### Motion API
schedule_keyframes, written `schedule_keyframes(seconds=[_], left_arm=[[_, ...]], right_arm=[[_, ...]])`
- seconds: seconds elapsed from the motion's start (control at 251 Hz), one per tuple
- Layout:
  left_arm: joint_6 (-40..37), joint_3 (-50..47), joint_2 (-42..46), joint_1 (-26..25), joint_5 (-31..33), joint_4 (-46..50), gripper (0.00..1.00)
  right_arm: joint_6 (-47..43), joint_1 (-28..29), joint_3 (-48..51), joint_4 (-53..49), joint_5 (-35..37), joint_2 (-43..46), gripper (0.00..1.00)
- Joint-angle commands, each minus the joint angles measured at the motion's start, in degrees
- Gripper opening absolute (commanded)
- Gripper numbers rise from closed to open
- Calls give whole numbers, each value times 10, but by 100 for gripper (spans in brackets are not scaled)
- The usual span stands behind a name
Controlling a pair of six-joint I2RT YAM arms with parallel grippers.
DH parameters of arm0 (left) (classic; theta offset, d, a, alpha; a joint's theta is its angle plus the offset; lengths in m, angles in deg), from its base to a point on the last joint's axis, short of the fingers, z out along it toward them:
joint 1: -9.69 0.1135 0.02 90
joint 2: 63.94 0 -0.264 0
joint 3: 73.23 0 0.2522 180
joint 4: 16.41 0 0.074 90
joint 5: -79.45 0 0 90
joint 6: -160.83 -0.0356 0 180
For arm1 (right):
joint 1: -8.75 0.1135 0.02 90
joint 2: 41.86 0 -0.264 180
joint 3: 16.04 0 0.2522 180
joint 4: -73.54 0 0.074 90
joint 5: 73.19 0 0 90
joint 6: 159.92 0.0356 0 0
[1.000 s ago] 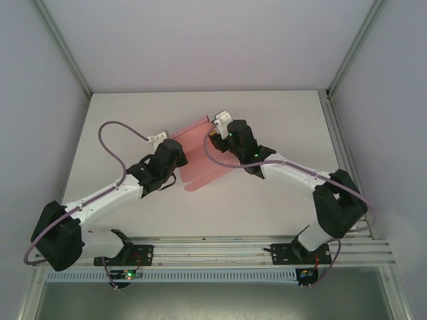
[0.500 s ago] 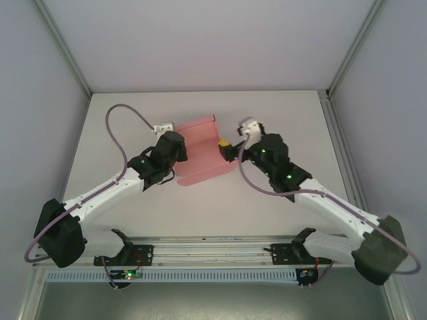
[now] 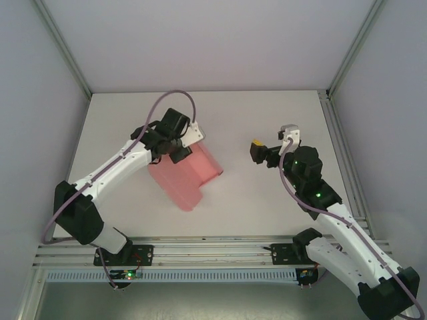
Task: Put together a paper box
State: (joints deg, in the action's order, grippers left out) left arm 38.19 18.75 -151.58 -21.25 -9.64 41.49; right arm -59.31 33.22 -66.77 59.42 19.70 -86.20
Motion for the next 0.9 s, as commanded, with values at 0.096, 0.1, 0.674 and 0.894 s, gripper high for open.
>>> schedule_keyframes(seconds=[0.096,0.1,0.674,0.894], left_arm=[[-196,109,-125,-21,28,105,0],[-197,112,-128,-21,29,108,0],[-216,349,-336,-95,55,204,80],[-129,305,-223,-95,-9,101,100]], right_arm=[[-6,-9,17,-58,4,8,98],[-7,-9,17,-58,4,8,98],[-23,-28,25,-97,4,16,98],[-65,-28,-4,-95,-47,-67,98]])
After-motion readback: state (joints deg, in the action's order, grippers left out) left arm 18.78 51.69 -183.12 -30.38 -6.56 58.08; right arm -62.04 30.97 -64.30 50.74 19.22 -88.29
